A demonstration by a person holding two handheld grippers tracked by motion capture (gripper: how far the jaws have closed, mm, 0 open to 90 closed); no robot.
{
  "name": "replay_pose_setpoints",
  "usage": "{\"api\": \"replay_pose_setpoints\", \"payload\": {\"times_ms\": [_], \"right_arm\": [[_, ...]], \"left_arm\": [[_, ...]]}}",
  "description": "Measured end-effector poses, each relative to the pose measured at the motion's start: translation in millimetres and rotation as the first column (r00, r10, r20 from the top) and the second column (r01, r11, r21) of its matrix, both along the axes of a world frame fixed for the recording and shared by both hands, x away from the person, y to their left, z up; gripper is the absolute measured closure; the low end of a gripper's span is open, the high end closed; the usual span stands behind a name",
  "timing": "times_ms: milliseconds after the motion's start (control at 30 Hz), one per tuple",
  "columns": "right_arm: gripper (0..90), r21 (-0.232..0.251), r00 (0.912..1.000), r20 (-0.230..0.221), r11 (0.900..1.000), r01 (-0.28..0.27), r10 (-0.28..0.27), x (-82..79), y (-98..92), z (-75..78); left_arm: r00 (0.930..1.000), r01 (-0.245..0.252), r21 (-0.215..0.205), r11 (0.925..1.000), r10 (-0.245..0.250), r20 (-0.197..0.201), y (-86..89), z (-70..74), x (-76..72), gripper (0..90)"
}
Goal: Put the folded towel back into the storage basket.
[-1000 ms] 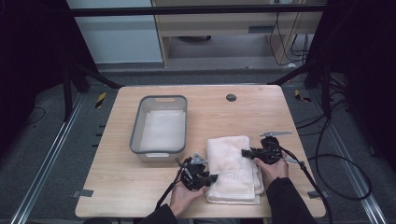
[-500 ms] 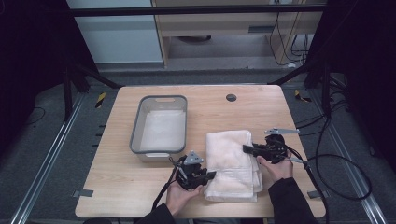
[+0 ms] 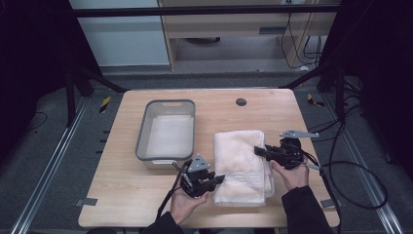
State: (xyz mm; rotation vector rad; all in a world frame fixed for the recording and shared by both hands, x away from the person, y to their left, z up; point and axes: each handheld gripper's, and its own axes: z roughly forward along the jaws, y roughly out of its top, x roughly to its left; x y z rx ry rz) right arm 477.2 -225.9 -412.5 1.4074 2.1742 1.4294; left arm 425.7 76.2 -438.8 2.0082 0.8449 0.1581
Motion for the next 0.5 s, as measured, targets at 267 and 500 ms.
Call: {"api": "replay_pose_setpoints", "payload": {"times_ms": [267,500], "right_arm": [[68.5,0.001,0.9998,0.021,1.0,0.0,0.0,-2.4,2.3,9.0],[68.6,0.007,0.998,0.064,1.0,0.001,-0.001,-4.3,4.9,18.7]], "left_arm": [[0.9998,-0.003,-0.01,0.9999,0.003,0.021,2.6,7.2,-1.3,73.8],[0.9988,-0.004,-0.024,0.9997,0.005,0.048,7.1,17.5,-2.5,73.8]]}}
